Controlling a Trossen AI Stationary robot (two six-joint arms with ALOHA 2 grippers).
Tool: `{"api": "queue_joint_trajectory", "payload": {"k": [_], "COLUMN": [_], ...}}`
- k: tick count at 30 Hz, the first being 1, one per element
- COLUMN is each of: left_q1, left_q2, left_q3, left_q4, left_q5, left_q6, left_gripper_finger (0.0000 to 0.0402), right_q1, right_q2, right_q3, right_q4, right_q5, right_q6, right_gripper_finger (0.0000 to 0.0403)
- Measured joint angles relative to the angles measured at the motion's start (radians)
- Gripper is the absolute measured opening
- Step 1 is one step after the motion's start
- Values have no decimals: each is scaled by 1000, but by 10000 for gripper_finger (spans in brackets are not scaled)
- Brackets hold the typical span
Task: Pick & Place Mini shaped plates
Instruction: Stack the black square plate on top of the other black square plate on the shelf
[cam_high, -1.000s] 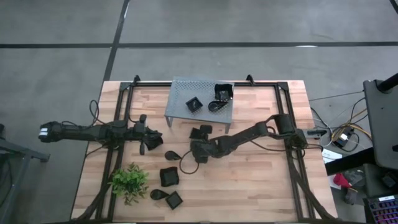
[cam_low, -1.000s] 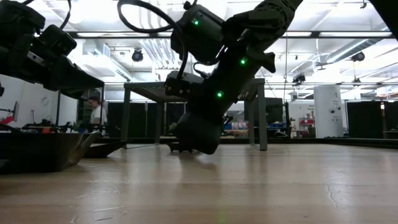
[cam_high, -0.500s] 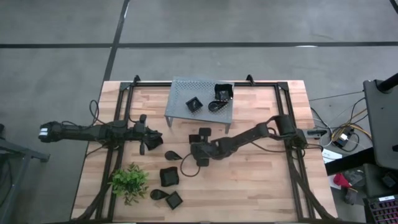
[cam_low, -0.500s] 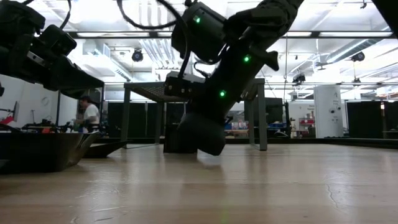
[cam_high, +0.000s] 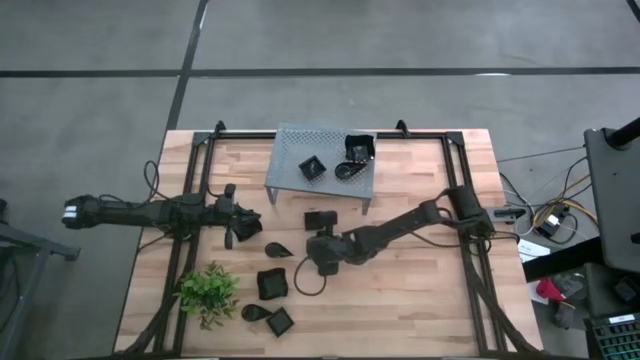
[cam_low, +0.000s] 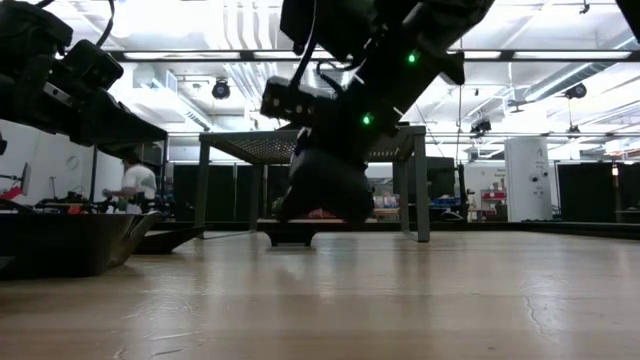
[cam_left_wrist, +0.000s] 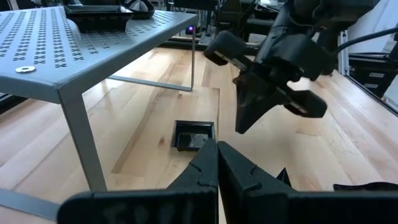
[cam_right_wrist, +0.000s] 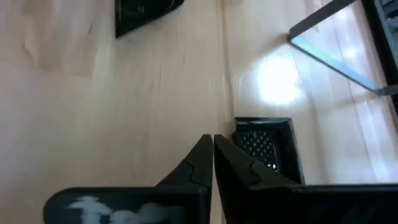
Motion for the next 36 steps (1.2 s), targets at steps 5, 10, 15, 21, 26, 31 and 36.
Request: {"api": "queue_joint_trajectory", "payload": {"k": [5, 10, 15, 21, 26, 31, 36], "left_q1": [0, 0, 0, 0, 0, 0, 0], "left_q2": [0, 0, 0, 0, 0, 0, 0], "left_q3": [0, 0, 0, 0, 0, 0, 0], "left_q4": [0, 0, 0, 0, 0, 0, 0], "left_q5": [0, 0, 0, 0, 0, 0, 0], "left_q6": [0, 0, 0, 0, 0, 0, 0], "left_gripper_finger": [0, 0, 0, 0, 0, 0, 0], "right_q1": [-10, -9, -14, -29, -43, -61, -63], "right_q2": [18, 18, 19, 20, 20, 25, 32], "right_q3": [-6, -6, -8, -18, -20, -22, -25], "right_q4": [-3, 20, 23, 21, 22, 23, 21], "right_q5": [-26, 56, 101, 39, 31, 25, -3], "right_q6": [-20, -35, -56, -49, -47, -49, -49], "right_gripper_finger": [49, 103, 139, 152, 145, 127, 100]}}
